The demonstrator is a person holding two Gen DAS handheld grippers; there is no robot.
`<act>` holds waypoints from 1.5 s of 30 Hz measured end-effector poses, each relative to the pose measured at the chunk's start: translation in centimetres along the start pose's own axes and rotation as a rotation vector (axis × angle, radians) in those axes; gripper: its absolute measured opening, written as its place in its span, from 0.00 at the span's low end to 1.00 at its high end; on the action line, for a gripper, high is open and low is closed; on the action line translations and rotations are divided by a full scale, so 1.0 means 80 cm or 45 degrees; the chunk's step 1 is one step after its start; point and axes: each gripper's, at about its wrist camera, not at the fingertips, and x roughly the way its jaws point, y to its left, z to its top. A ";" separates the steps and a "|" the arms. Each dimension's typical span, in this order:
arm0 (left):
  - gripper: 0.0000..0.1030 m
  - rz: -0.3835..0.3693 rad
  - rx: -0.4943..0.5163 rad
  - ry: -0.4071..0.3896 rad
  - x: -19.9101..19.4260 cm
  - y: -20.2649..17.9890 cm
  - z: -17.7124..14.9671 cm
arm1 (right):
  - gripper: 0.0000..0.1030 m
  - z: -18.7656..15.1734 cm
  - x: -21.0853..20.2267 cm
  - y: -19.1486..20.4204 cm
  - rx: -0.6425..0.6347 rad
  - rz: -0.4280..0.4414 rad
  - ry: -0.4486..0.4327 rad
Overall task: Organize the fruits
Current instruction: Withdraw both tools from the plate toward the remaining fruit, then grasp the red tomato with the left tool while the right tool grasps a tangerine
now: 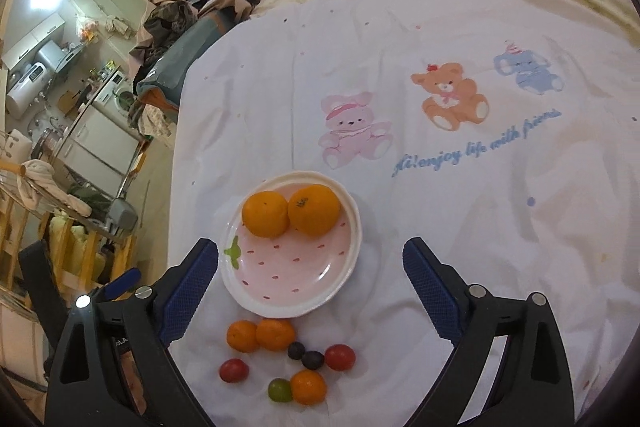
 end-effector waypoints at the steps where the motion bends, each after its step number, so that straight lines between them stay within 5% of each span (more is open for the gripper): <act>1: 0.87 0.005 -0.003 -0.003 -0.003 0.002 -0.005 | 0.93 -0.007 -0.006 0.001 -0.009 -0.026 -0.023; 14: 0.87 0.003 -0.071 0.126 -0.008 0.011 -0.050 | 0.93 -0.073 -0.019 -0.013 0.115 -0.017 0.045; 19: 0.85 0.026 -0.038 0.306 0.020 0.005 -0.074 | 0.93 -0.091 -0.012 -0.015 0.115 -0.023 0.077; 27: 0.61 -0.060 -0.034 0.601 0.068 -0.010 -0.121 | 0.93 -0.097 0.003 -0.021 0.105 -0.038 0.103; 33: 0.49 -0.025 0.038 0.580 0.072 -0.021 -0.121 | 0.93 -0.100 0.017 -0.030 0.114 -0.024 0.137; 35: 0.27 -0.044 0.032 0.585 0.072 -0.020 -0.119 | 0.93 -0.100 0.021 -0.035 0.133 -0.020 0.155; 45: 0.27 -0.079 0.052 0.479 0.036 -0.022 -0.102 | 0.93 -0.105 0.036 -0.034 0.109 -0.016 0.222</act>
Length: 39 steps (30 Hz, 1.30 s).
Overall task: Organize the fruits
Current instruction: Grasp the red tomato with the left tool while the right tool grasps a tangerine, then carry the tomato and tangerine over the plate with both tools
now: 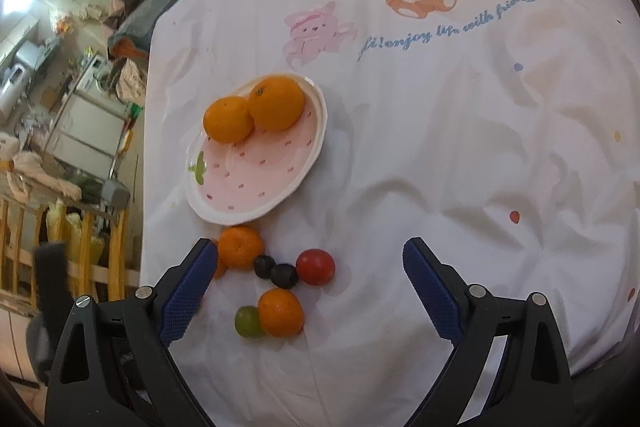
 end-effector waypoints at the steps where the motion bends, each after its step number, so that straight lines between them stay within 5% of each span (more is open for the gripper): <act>1: 0.27 0.003 -0.007 -0.041 -0.010 0.001 0.000 | 0.93 -0.003 0.004 0.003 -0.019 -0.009 0.022; 10: 0.27 -0.011 -0.063 -0.168 -0.038 0.016 0.016 | 0.66 -0.030 0.060 0.000 0.096 0.133 0.319; 17: 0.27 -0.036 -0.045 -0.162 -0.038 0.007 0.016 | 0.59 -0.040 0.084 0.007 0.104 0.117 0.373; 21: 0.27 -0.047 -0.051 -0.165 -0.042 0.010 0.014 | 0.39 -0.047 0.092 0.018 0.045 0.090 0.399; 39: 0.27 0.057 -0.164 -0.206 -0.035 0.036 0.016 | 0.38 -0.036 0.038 -0.003 0.110 0.183 0.236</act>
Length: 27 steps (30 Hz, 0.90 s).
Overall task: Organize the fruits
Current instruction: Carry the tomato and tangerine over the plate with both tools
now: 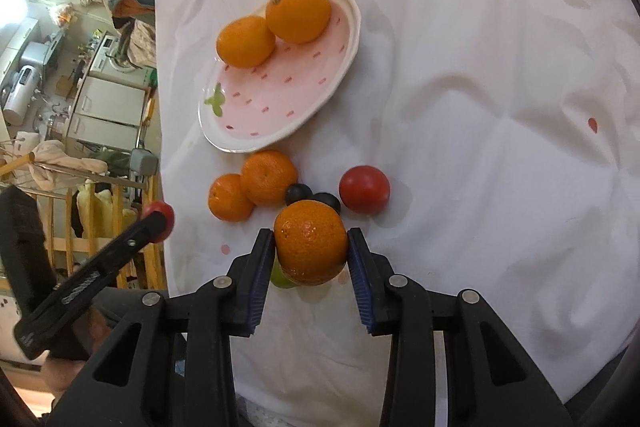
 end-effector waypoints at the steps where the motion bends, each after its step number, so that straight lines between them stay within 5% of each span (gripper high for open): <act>1: 0.27 0.004 -0.011 -0.016 -0.002 0.003 0.001 | 0.38 0.001 -0.003 0.001 0.002 0.011 -0.008; 16: 0.27 0.091 -0.018 -0.115 -0.027 0.005 0.009 | 0.37 0.011 -0.057 0.004 0.006 0.094 -0.168; 27: 0.27 0.073 0.080 -0.217 -0.108 -0.041 0.016 | 0.36 0.012 -0.089 0.027 -0.083 0.193 -0.244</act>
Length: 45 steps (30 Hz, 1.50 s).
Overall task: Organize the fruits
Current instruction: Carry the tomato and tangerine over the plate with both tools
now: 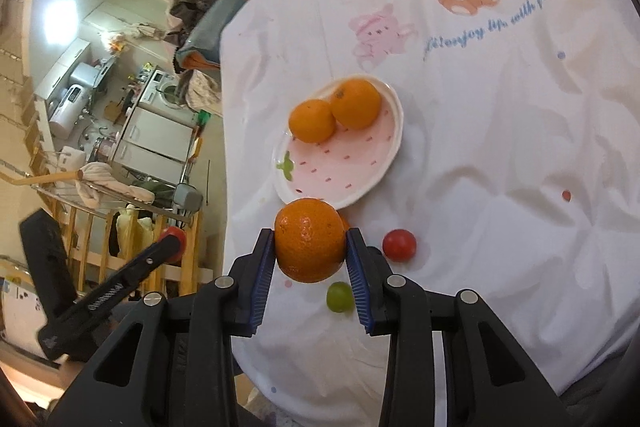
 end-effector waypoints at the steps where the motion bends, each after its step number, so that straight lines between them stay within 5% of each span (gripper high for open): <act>1: 0.27 -0.008 0.023 -0.013 -0.004 -0.006 0.003 | 0.36 0.000 -0.002 -0.001 0.002 0.006 -0.005; 9: 0.27 -0.075 0.139 -0.018 0.004 -0.043 0.022 | 0.36 -0.003 -0.009 -0.010 0.070 0.034 -0.026; 16: 0.27 -0.118 0.096 0.004 0.020 -0.044 0.024 | 0.36 -0.003 -0.007 -0.010 0.087 0.039 -0.011; 24: 0.27 -0.009 -0.019 0.018 0.037 -0.002 0.028 | 0.36 0.010 -0.008 -0.007 0.113 0.090 -0.017; 33: 0.27 -0.020 0.009 0.026 0.073 0.016 0.070 | 0.36 0.083 -0.007 0.008 0.070 0.126 -0.013; 38: 0.27 -0.132 -0.036 0.082 0.108 0.004 0.100 | 0.36 0.130 0.017 0.025 -0.028 0.059 0.036; 45: 0.27 -0.112 0.007 0.127 0.158 -0.009 0.117 | 0.36 0.178 0.077 0.023 -0.091 -0.027 0.140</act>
